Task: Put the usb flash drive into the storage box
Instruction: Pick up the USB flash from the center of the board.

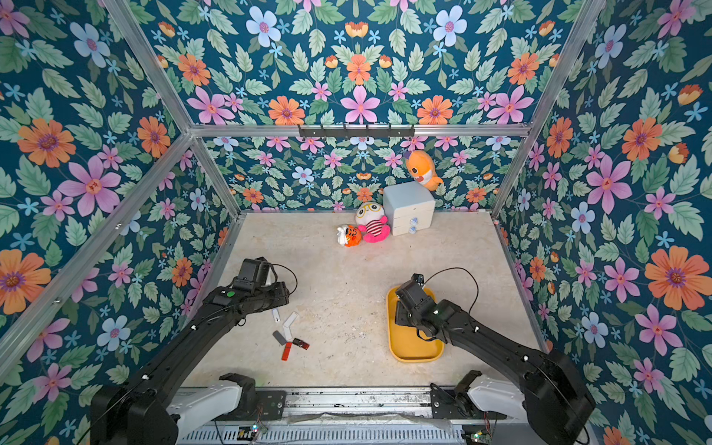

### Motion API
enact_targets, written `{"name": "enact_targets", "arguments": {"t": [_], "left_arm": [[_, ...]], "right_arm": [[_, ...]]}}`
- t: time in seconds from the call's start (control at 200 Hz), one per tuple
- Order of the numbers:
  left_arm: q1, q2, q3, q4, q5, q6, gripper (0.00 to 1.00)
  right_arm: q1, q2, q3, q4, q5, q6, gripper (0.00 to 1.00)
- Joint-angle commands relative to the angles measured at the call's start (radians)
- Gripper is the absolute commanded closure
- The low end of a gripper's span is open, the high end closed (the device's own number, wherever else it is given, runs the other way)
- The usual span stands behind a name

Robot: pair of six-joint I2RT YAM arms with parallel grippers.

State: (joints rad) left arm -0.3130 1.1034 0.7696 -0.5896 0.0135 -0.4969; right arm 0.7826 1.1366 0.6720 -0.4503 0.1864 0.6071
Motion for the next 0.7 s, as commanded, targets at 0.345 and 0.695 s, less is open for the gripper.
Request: {"name": "enact_targets", "arguments": {"t": [0.345,0.695], "left_arm": [[-0.061,0.243,-0.132,0.194,-0.088,-0.153,0.40],[-0.096,0.300,-0.155,0.225,-0.015,-0.157,0.44]], "right_arm": [[0.116,-0.010,0.008,0.008,0.207,-0.019,0.40],[0.117,0.005,0.011,0.011,0.212,-0.014,0.40]]}}
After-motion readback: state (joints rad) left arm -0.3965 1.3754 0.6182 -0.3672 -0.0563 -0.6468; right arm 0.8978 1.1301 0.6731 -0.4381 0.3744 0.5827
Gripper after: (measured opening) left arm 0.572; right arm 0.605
